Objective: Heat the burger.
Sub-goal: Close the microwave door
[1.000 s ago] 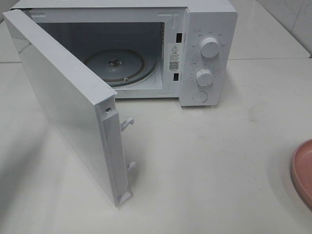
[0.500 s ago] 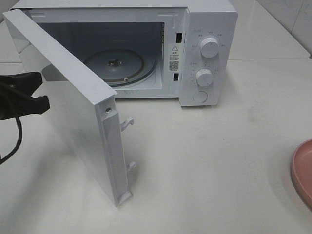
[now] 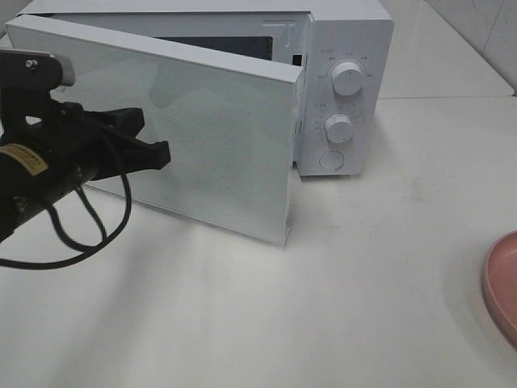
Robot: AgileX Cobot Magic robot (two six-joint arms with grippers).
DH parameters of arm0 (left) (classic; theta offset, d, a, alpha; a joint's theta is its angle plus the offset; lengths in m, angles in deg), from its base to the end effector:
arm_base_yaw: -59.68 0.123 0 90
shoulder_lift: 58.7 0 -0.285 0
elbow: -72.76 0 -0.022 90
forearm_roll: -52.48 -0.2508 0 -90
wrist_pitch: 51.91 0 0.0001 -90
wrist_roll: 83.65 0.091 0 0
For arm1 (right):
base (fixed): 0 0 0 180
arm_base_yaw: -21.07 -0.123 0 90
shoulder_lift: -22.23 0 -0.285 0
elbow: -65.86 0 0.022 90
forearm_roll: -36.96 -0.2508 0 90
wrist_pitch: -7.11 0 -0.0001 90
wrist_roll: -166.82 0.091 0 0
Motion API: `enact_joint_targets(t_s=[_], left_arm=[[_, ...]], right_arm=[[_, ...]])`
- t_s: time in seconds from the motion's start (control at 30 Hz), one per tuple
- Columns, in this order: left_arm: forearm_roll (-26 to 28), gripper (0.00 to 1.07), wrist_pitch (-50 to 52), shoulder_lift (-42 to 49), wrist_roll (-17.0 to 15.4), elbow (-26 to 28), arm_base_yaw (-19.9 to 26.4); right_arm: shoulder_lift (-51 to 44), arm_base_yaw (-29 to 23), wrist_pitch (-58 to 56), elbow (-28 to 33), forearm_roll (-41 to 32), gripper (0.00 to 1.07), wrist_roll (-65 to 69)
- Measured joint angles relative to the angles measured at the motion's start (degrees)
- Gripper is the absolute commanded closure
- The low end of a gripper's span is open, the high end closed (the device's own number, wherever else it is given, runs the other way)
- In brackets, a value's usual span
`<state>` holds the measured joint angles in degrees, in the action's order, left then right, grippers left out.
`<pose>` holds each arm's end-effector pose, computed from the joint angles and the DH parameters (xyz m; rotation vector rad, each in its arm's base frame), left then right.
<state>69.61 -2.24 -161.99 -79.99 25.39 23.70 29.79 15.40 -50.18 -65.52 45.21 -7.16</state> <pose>0.2501 -0.1563 0.1736 0.2787 1.7708 -0.3457 -0.0023 -0.0113 0.2827 0.0077 1.9727 -0.0375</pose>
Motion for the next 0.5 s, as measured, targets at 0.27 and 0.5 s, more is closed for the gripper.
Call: enact_joint_targets(t_s=[0.27, 0.5], left_arm=[[7.79, 1.07, -5.33, -5.90, 6.13, 11.92, -4.18], [10.14, 1.07, -8.54, -9.80, 8.14, 18.91, -4.35]], right_arm=[[0.00, 0.00, 0.00, 0.00, 0.00, 0.32, 0.00], [0.00, 0.00, 0.00, 0.00, 0.00, 0.32, 0.00]])
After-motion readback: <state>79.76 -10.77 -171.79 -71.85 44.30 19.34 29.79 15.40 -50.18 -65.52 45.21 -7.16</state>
